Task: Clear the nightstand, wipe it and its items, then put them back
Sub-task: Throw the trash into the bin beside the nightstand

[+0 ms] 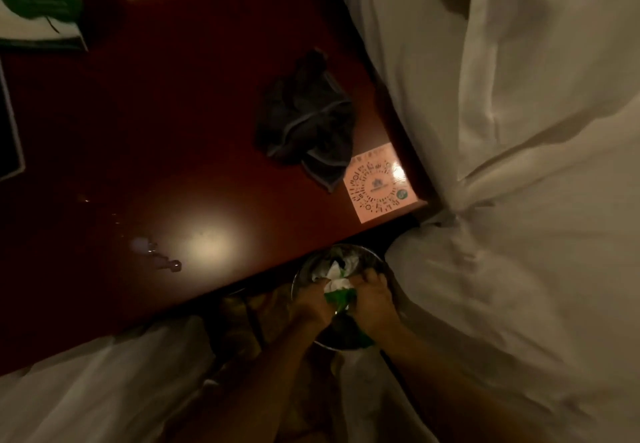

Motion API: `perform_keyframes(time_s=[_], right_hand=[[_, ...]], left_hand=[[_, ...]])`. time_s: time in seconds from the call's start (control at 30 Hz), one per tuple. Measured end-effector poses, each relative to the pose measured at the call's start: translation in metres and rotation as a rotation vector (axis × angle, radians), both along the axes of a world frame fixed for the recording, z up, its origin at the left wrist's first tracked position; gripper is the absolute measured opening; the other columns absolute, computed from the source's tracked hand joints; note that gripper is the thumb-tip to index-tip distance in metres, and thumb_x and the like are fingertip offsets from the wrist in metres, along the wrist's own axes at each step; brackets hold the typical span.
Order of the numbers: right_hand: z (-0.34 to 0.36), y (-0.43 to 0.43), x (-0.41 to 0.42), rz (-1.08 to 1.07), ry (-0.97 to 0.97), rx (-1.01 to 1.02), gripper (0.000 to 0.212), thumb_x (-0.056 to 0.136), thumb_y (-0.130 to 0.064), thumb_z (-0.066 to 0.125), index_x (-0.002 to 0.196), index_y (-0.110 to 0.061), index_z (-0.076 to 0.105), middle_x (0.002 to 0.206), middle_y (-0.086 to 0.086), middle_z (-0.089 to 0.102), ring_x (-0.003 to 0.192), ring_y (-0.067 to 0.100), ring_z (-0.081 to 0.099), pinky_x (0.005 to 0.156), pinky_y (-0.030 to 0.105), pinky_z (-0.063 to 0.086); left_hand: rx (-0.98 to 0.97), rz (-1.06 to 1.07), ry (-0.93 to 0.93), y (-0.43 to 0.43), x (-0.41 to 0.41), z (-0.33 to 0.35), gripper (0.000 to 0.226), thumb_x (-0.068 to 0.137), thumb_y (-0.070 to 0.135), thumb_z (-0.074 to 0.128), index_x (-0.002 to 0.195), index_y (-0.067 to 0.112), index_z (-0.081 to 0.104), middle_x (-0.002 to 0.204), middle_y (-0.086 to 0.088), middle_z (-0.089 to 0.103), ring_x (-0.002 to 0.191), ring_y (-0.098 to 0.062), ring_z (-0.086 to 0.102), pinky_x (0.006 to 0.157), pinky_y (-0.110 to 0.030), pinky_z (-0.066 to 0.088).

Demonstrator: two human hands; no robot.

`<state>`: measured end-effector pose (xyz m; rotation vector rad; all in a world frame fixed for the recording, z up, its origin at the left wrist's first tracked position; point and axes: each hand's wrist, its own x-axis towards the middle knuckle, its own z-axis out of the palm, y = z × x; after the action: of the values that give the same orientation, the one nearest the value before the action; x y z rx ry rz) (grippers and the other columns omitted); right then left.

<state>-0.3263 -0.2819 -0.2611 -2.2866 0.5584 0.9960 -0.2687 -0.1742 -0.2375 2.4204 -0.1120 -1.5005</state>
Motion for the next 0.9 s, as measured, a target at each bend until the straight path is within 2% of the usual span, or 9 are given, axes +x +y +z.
perform_keyframes(time_s=[0.07, 0.17, 0.3, 0.37, 0.47, 0.6, 0.7, 0.8, 0.9], right_hand=[[-0.024, -0.003, 0.000, 0.056, 0.008, -0.015, 0.049, 0.094, -0.023, 0.045, 0.141, -0.015, 0.037, 0.145, 0.013, 0.032, 0.130, 0.033, 0.031, 0.109, 0.038, 0.033], [-0.052, -0.008, -0.002, 0.127, 0.040, -0.007, 0.056, 0.093, -0.022, 0.046, 0.146, -0.019, 0.027, 0.149, 0.013, 0.026, 0.133, 0.035, 0.027, 0.112, 0.039, 0.028], [-0.064, -0.014, -0.009, 0.195, 0.022, 0.005, 0.069, 0.092, -0.030, 0.050, 0.149, -0.022, 0.014, 0.157, 0.012, 0.013, 0.141, 0.034, 0.018, 0.117, 0.039, 0.021], [-0.059, -0.016, -0.011, 0.211, -0.005, -0.010, 0.072, 0.091, -0.034, 0.052, 0.150, -0.020, 0.012, 0.158, 0.009, 0.011, 0.142, 0.032, 0.018, 0.117, 0.039, 0.020], [-0.039, -0.016, -0.009, 0.246, 0.000, -0.019, 0.076, 0.089, -0.042, 0.052, 0.150, -0.022, 0.010, 0.159, 0.008, 0.009, 0.142, 0.031, 0.017, 0.117, 0.039, 0.017], [0.002, -0.012, -0.001, 0.292, -0.009, -0.062, 0.083, 0.086, -0.053, 0.052, 0.150, -0.024, 0.008, 0.159, 0.008, 0.008, 0.141, 0.031, 0.016, 0.118, 0.045, 0.012], [0.045, -0.009, 0.008, 0.327, 0.041, -0.093, 0.086, 0.084, -0.056, 0.052, 0.150, -0.025, 0.007, 0.159, 0.008, 0.008, 0.142, 0.032, 0.015, 0.116, 0.050, 0.013], [0.092, -0.008, 0.020, 0.367, 0.115, -0.098, 0.085, 0.083, -0.055, 0.052, 0.150, -0.026, 0.008, 0.158, 0.008, 0.013, 0.141, 0.034, 0.017, 0.113, 0.052, 0.022], [0.142, -0.008, 0.038, 0.425, 0.135, -0.045, 0.073, 0.085, -0.051, 0.052, 0.146, -0.021, 0.025, 0.150, 0.010, 0.033, 0.135, 0.030, 0.034, 0.108, 0.043, 0.034]], left_hand=[[-0.028, 0.035, 0.041, -0.002, 0.000, -0.022, 0.054, 0.097, 0.033, 0.046, 0.147, 0.017, 0.030, 0.154, -0.004, 0.034, 0.140, -0.019, 0.033, 0.112, -0.020, 0.019], [-0.083, 0.068, 0.028, -0.002, 0.000, -0.048, 0.066, 0.093, 0.027, 0.057, 0.149, 0.015, 0.025, 0.153, -0.008, 0.033, 0.141, -0.021, 0.032, 0.118, -0.026, 0.020], [-0.090, -0.031, -0.048, 0.006, -0.001, -0.061, 0.073, 0.089, 0.027, 0.061, 0.149, 0.014, 0.022, 0.152, -0.010, 0.034, 0.140, -0.023, 0.032, 0.115, -0.028, 0.024], [-0.090, -0.098, -0.117, 0.011, -0.002, -0.055, 0.071, 0.090, 0.028, 0.057, 0.150, 0.017, 0.020, 0.152, -0.008, 0.034, 0.140, -0.021, 0.031, 0.113, -0.023, 0.020], [-0.104, -0.173, -0.194, 0.017, -0.003, -0.040, 0.068, 0.092, 0.031, 0.052, 0.150, 0.022, 0.018, 0.154, -0.001, 0.031, 0.141, -0.016, 0.029, 0.109, -0.019, 0.018], [-0.028, -0.215, -0.155, 0.017, 0.002, -0.007, 0.071, 0.091, 0.033, 0.053, 0.150, 0.027, 0.014, 0.156, -0.003, 0.023, 0.143, -0.024, 0.021, 0.115, -0.036, 0.027], [0.026, -0.220, -0.138, 0.017, 0.009, 0.031, 0.071, 0.089, 0.031, 0.053, 0.150, 0.028, 0.016, 0.155, -0.007, 0.024, 0.141, -0.029, 0.024, 0.113, -0.040, 0.030], [0.048, -0.210, -0.106, 0.022, 0.019, 0.074, 0.061, 0.090, 0.029, 0.050, 0.147, 0.025, 0.029, 0.152, -0.007, 0.032, 0.138, -0.027, 0.033, 0.112, -0.038, 0.034], [0.030, -0.172, 0.000, 0.022, 0.033, 0.118, 0.044, 0.092, 0.028, 0.048, 0.135, 0.018, 0.048, 0.142, -0.009, 0.049, 0.127, -0.024, 0.048, 0.106, -0.032, 0.041]])
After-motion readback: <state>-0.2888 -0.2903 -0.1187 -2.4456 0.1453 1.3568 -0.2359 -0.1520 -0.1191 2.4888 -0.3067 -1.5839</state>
